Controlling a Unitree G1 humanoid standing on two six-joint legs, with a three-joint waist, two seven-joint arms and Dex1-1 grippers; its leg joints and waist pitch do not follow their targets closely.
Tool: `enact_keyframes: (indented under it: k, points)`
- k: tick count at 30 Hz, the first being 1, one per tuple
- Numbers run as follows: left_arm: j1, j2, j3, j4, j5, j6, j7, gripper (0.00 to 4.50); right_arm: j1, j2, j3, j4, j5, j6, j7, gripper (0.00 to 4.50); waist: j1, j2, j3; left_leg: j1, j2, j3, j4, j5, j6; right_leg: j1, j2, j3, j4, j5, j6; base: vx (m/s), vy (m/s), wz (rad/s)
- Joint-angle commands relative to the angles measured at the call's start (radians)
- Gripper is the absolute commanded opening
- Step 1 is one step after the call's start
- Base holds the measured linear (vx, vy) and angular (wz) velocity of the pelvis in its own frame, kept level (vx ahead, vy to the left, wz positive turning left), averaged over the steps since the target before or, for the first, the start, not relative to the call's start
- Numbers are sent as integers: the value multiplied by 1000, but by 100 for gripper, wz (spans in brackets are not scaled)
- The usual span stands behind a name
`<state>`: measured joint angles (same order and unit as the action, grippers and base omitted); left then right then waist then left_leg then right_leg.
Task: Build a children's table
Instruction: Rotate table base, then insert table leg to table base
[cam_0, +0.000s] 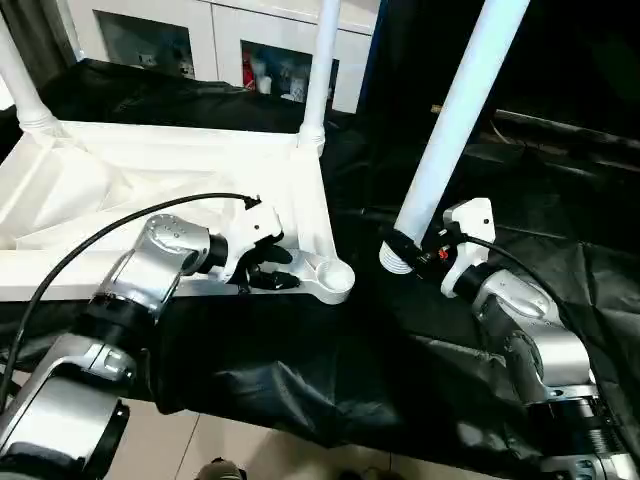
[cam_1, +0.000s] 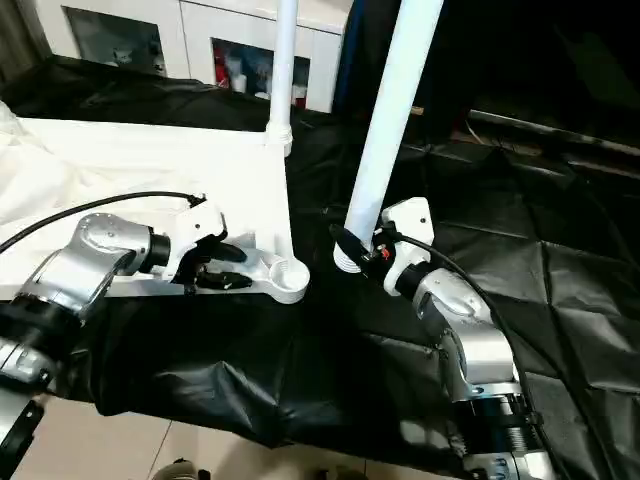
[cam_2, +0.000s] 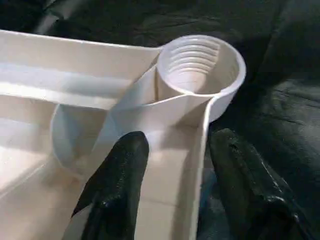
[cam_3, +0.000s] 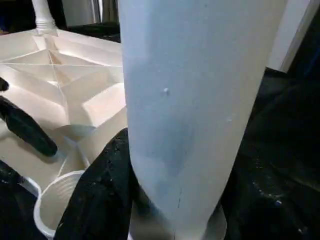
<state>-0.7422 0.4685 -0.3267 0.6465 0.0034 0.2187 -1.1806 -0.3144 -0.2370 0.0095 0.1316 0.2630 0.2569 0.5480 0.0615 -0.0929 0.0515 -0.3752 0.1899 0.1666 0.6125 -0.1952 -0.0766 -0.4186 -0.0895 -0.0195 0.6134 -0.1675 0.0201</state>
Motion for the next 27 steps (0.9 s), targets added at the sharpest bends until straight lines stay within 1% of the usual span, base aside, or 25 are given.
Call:
enact_keyframes:
  k: [1,2,3,4,5,6,7,8,10,11,12,14,15,16,17,18,19,21,22,24,25,26,27]
  points:
    - [-32,1,-17,29,28,-16,-14,195,-4,-7,-16,1,-2,-15,-8,191,4,24,-62,20,25,1,-92,-258,-28,48,-37,19,-62,-214,-211,0,0,0]
    - [-38,2,-21,41,32,-17,-16,186,-3,-8,-16,0,-2,-16,-9,191,3,22,-62,21,24,2,-93,-267,-33,46,-36,20,-65,-231,-201,0,0,0]
    - [-38,2,-21,43,32,-17,-17,175,-2,-8,-16,-1,-2,-16,-9,191,4,21,-63,19,24,1,-93,-260,-35,49,-37,21,-64,-232,-195,0,0,0]
    - [-42,5,-27,50,38,-21,-20,175,-1,-8,-18,-2,-2,-16,-10,191,5,26,-63,19,24,0,-94,-254,-36,48,-38,21,-63,-225,-196,0,0,0]
    - [-46,9,-32,58,42,-25,-26,167,0,-8,-19,-2,-2,-17,-12,191,4,24,-64,18,24,1,-94,-246,-35,48,-37,21,-62,-212,-197,0,0,0]
    - [-46,11,-35,59,44,-26,-29,158,0,-7,-19,-2,-2,-17,-13,191,5,25,-65,19,24,1,-93,-237,-34,48,-35,21,-61,-195,-200,0,0,0]
    - [-46,17,-40,59,51,-28,-34,135,1,-6,-20,-2,-2,-17,-15,191,4,25,-65,19,24,1,-93,-232,-33,48,-35,20,-61,-186,-202,0,0,0]
    - [-45,20,-41,60,54,-27,-39,135,1,-5,-20,-2,-2,-17,-16,191,6,27,-67,18,24,1,-93,-217,-31,50,-35,20,-57,-162,-207,0,0,0]
    - [-45,22,-41,65,56,-30,-46,115,1,-3,-20,-1,-3,-18,-17,191,5,24,-67,17,23,3,-92,-192,-25,53,-34,20,-54,-120,-220,0,0,0]
    - [-44,24,-42,72,60,-34,-53,115,1,0,-18,-1,-3,-18,-18,191,6,24,-67,18,23,4,-92,-190,-23,52,-33,19,-54,-116,-225,0,0,0]
    - [-44,25,-42,76,63,-37,-54,103,0,1,-17,0,-3,-18,-18,191,6,23,-67,17,22,5,-91,-190,-21,52,-33,20,-54,-114,-225,0,0,0]
    - [-44,26,-42,82,67,-40,-55,81,0,1,-16,0,-3,-19,-19,191,6,25,-67,19,23,4,-92,-187,-21,53,-34,19,-53,-109,-229,0,0,0]
    - [-46,27,-41,88,70,-44,-56,78,-1,2,-15,1,-3,-19,-19,191,6,25,-67,19,24,4,-92,-189,-21,53,-34,19,-53,-109,-230,0,0,0]
    - [-48,28,-39,95,72,-49,-56,70,-3,2,-15,3,-2,-20,-19,191,6,23,-65,19,24,5,-94,-209,-22,52,-34,20,-56,-137,-228,0,0,0]
    - [-48,30,-39,96,71,-50,-57,57,-3,3,-14,4,-2,-20,-19,191,6,24,-64,19,24,4,-95,-223,-26,51,-35,20,-58,-159,-224,0,0,0]
    - [-48,31,-38,96,71,-49,-58,57,-3,3,-14,4,-2,-20,-18,191,6,24,-63,20,25,3,-96,-230,-28,50,-36,20,-59,-170,-221,0,0,0]
    - [-47,33,-37,96,71,-49,-60,45,-4,3,-14,5,-1,-21,-19,191,6,23,-63,20,25,3,-96,-236,-29,50,-36,20,-60,-179,-219,0,0,0]
    - [-46,35,-35,96,71,-49,-61,36,-5,3,-13,6,-1,-21,-19,191,5,23,-62,20,26,2,-98,-254,-34,48,-37,21,-63,-210,-212,0,0,0]
    - [-45,36,-31,98,71,-52,-60,26,-5,4,-12,6,-1,-21,-19,191,5,23,-63,18,26,1,-98,-255,-36,49,-38,21,-64,-217,-207,0,0,0]
    - [-43,37,-27,99,71,-55,-61,8,-6,5,-12,6,0,-20,-19,191,2,22,-64,16,26,0,-98,-240,-36,50,-37,20,-60,-197,-207,0,0,0]
    - [-40,37,-22,99,67,-58,-61,5,-6,5,-12,6,0,-20,-18,191,2,22,-64,15,25,0,-98,-234,-35,51,-37,20,-60,-188,-208,0,0,0]
    - [-38,37,-18,100,66,-62,-62,2,-6,6,-11,6,0,-20,-17,191,1,24,-66,16,25,1,-97,-219,-31,51,-36,20,-57,-160,-215,0,0,0]
    - [-34,36,-11,98,59,-67,-62,2,-6,8,-11,7,3,-18,-15,191,-1,22,-66,15,25,1,-96,-208,-29,53,-36,19,-55,-142,-219,0,0,0]
